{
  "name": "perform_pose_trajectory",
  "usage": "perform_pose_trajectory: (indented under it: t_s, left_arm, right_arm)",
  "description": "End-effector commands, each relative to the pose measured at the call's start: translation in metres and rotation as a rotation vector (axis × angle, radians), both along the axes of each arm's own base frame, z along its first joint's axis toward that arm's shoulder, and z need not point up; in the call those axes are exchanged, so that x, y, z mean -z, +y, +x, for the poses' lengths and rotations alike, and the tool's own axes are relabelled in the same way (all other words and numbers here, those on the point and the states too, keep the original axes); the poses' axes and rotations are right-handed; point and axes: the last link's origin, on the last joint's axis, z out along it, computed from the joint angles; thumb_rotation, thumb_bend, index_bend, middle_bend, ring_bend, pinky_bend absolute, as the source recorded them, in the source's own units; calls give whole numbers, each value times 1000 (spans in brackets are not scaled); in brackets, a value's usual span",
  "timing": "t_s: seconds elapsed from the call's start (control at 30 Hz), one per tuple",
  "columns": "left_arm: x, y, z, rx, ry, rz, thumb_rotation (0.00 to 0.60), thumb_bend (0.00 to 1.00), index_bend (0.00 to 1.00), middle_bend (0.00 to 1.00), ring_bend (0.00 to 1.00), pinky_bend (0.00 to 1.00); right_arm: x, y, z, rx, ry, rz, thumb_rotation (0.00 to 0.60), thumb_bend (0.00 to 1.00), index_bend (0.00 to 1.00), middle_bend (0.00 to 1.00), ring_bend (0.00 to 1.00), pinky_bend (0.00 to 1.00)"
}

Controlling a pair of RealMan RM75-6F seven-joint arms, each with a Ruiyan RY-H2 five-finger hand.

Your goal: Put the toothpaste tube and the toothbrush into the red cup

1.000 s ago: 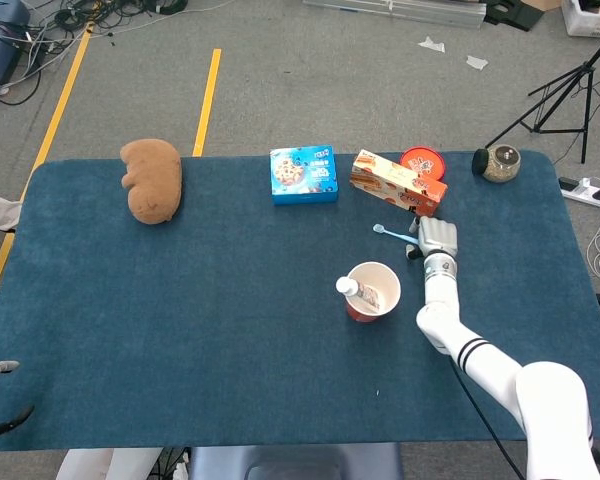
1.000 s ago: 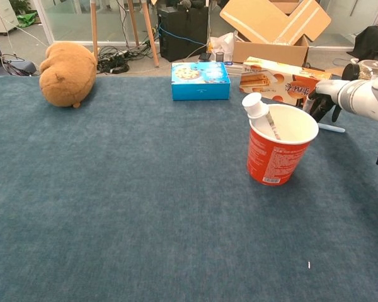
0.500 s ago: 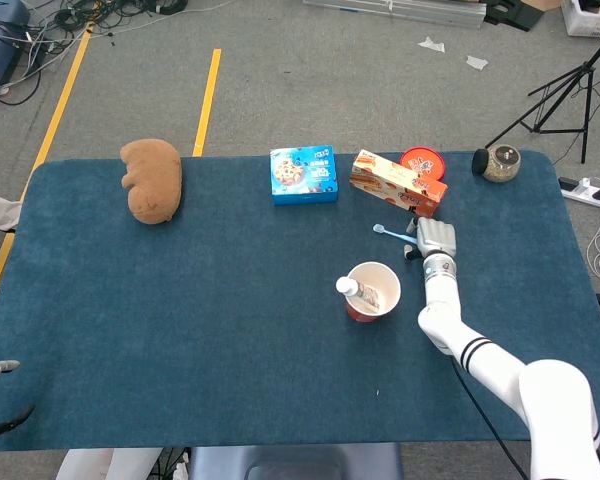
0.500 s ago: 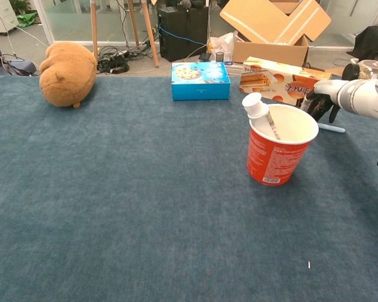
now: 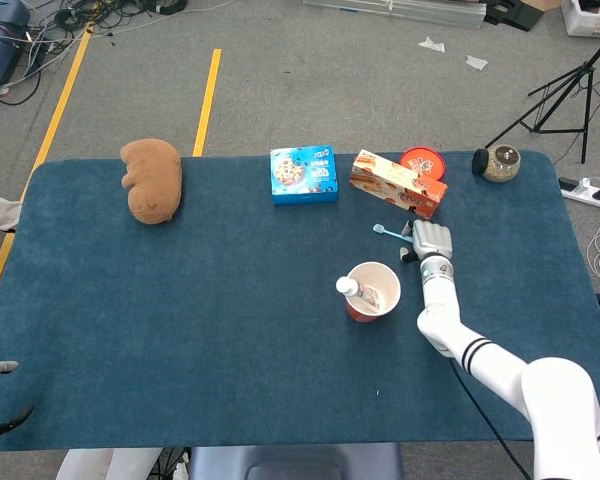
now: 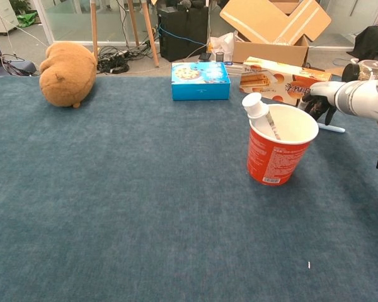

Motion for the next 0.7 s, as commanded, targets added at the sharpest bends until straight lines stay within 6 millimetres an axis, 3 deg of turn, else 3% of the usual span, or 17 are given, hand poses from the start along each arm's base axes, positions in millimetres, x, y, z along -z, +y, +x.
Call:
perform_pose_trajectory:
  t_s: [0.03, 0.7]
  left_arm:
    - [0, 0, 0, 0, -1, 1, 600, 0, 322, 374, 331, 416]
    - [1, 0, 0, -1, 2, -1, 600, 0, 322, 374, 331, 416]
  right_arm:
    - [-1, 1, 0, 0, -3, 4, 600, 348, 352, 290, 177, 377]
    - [-4, 5, -4, 23, -25, 22, 600, 349, 352, 290, 178, 377]
